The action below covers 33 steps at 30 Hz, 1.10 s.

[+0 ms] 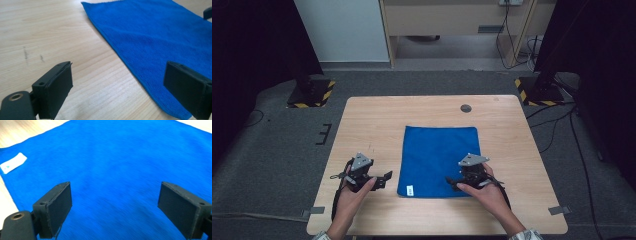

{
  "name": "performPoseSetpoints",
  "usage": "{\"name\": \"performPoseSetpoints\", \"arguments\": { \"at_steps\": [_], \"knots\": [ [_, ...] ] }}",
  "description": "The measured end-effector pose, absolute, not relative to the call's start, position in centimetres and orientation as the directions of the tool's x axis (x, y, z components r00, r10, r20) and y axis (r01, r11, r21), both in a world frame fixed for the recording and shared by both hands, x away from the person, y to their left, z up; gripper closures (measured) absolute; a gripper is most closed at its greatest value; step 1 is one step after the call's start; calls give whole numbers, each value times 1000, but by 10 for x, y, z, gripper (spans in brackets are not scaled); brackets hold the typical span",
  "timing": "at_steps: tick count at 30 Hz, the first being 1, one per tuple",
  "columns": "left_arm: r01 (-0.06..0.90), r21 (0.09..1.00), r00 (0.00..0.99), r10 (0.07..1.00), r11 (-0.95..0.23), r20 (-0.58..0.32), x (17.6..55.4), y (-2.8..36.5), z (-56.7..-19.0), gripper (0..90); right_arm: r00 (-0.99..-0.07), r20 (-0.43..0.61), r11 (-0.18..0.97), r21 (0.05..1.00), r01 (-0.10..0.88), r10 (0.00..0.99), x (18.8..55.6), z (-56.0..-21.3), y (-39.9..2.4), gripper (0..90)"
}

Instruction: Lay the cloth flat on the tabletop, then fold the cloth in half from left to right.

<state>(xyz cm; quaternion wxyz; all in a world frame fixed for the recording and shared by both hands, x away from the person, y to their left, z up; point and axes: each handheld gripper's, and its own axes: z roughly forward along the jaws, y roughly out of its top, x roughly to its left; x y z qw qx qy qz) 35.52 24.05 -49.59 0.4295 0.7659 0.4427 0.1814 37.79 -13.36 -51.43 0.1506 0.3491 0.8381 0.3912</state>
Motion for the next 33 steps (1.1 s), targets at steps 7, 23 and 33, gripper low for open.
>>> {"name": "performPoseSetpoints", "arguments": {
  "at_steps": [7, 23, 33],
  "knots": [
    [547, 802, 520, 848, -241, -100, 357, 244, -499, 62, -735, 9, 482, 749, 454, 678, 374, -512, -102, 210],
    [548, 800, 518, 850, -244, -94, 357, 244, -499, 68, -816, 27, 538, 739, 405, 578, 368, -506, -31, 332],
    [554, 802, 479, 873, -223, -88, 358, 251, -499, 72, -880, 18, 591, 734, 333, 475, 346, -504, 4, 668]
  ]
}}
